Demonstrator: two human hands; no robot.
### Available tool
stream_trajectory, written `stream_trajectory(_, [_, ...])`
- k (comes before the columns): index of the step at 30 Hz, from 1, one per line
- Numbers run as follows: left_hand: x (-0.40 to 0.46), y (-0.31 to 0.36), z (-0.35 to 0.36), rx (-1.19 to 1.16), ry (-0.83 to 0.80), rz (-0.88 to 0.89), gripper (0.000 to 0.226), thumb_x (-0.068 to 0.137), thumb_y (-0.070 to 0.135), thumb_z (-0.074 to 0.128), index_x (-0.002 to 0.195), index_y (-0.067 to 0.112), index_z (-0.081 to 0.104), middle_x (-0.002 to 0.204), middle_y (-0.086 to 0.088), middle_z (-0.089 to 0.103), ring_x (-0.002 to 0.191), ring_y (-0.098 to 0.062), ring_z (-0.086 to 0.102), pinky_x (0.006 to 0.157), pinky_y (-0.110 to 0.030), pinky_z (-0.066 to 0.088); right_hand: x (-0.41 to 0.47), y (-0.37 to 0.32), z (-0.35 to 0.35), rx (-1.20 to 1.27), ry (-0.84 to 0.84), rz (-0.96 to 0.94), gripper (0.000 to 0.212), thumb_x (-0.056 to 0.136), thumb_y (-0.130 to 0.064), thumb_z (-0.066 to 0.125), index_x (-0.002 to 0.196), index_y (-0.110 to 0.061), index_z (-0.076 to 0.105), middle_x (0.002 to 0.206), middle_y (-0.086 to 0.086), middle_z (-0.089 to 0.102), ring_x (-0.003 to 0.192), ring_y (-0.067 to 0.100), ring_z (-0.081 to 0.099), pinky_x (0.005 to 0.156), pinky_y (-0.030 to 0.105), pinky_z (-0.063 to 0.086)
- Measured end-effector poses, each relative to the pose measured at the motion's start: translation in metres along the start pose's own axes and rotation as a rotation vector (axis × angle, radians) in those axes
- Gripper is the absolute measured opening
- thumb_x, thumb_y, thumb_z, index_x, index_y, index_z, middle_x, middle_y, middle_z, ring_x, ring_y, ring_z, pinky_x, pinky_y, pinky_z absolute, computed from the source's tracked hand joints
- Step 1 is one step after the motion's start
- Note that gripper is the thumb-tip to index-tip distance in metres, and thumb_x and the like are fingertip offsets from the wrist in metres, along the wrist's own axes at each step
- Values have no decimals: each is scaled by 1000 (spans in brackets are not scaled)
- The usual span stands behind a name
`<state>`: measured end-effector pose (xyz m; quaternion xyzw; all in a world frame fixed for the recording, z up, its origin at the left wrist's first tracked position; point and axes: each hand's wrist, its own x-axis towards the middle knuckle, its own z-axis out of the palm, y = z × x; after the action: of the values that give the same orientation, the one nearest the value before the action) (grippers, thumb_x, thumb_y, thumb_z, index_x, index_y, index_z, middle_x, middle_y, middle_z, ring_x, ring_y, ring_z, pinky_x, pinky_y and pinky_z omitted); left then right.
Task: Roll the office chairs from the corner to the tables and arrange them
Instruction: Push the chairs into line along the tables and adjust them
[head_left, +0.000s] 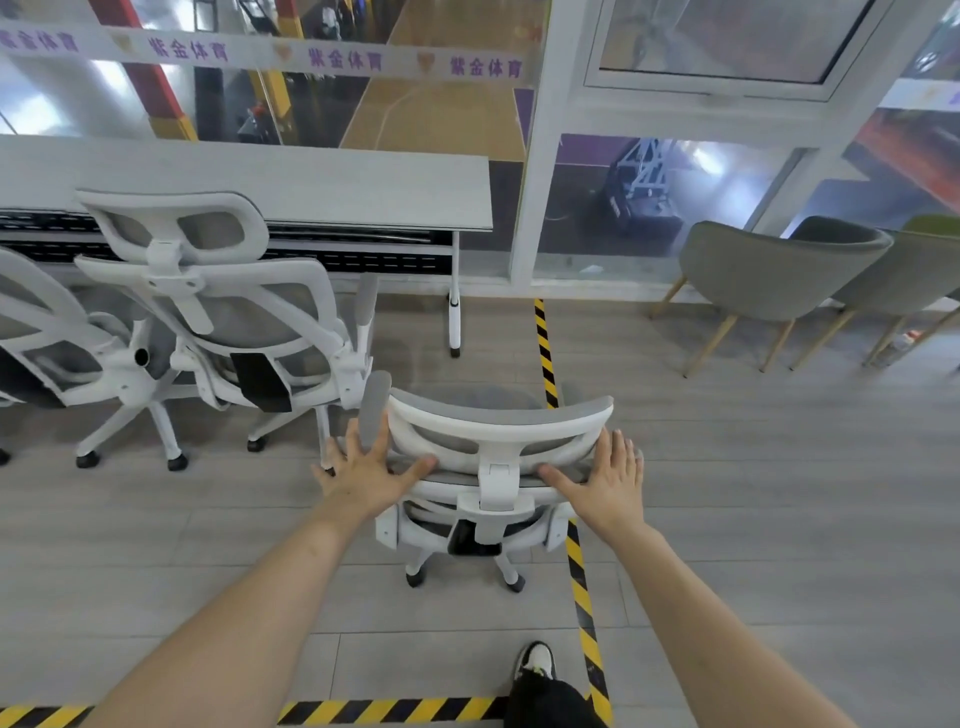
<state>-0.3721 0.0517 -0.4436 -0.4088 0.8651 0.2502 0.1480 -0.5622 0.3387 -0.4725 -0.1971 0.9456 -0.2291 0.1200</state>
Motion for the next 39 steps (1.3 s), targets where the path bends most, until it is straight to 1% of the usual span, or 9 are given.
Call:
stream_trajectory(3, [16,12,-12,-9,-10,19,124,50,114,27,138,60,-41,170,-4,-25,155,-44,-19,121,-71,-3,25,-3,-3,0,7,-3,127,70,-103,40,162,-25,0,173,8,1,159,27,-6,129,50,-5])
stream_trajectory(6, [37,23,-18,-33,-10,31,127,48,114,32,138,62,-42,170,-3,-26,155,-44,-20,118,-74,-2,52,-5,-4,0,17,-5,126,72,-101,43,162,-23,2,173,8,4,159,27,-4,129,51,-4])
stream_trajectory(9, [62,36,-28,-24,-1,33,124,49,114,33,135,64,-41,170,-2,-25,155,-42,-20,119,-73,0,80,-9,-7,2,27,-4,126,72,-100,42,163,-23,2,173,7,3,159,26,-5,128,50,-5])
stream_trajectory(14, [106,65,-43,33,6,6,122,51,114,26,135,58,-42,171,-6,-24,155,-42,-19,120,-71,-2,133,-12,-16,-9,5,0,127,71,-101,39,163,-22,1,173,9,2,159,27,-6,128,50,-7])
stream_trajectory(19, [146,102,-51,41,14,-19,118,59,110,25,137,53,-44,171,-7,-21,156,-38,-22,120,-72,-2,194,-8,-28,-37,-15,-12,131,69,-104,34,163,-20,-2,173,9,2,160,27,-6,128,51,-7])
stream_trajectory(24, [182,136,-61,19,3,-26,120,67,105,29,146,48,-40,171,-6,-24,155,-37,-23,120,-71,6,249,-3,-37,-34,-18,-25,136,64,-108,29,164,-20,-2,173,10,3,159,29,-5,128,52,-6])
stream_trajectory(29, [213,158,-71,-40,-33,-41,116,71,102,33,143,51,-42,169,-3,-27,153,-29,-32,119,-73,8,294,-7,-45,-44,-63,-26,133,68,-104,37,164,-22,-5,173,9,2,159,29,-5,127,53,-8])
stream_trajectory(32, [229,169,-81,-55,-57,-46,116,74,99,36,148,49,-38,168,-2,-30,152,-28,-34,119,-72,6,320,-11,-47,-41,-63,-36,133,68,-103,40,164,-21,-3,173,9,5,159,30,-1,127,55,-6])
stream_trajectory(39, [274,182,-99,-102,-76,-32,114,78,96,40,149,50,-37,166,-1,-35,149,-28,-40,119,-73,-1,370,-19,-43,-43,-40,-54,135,65,-107,34,164,-21,0,173,8,8,160,27,0,127,55,-6])
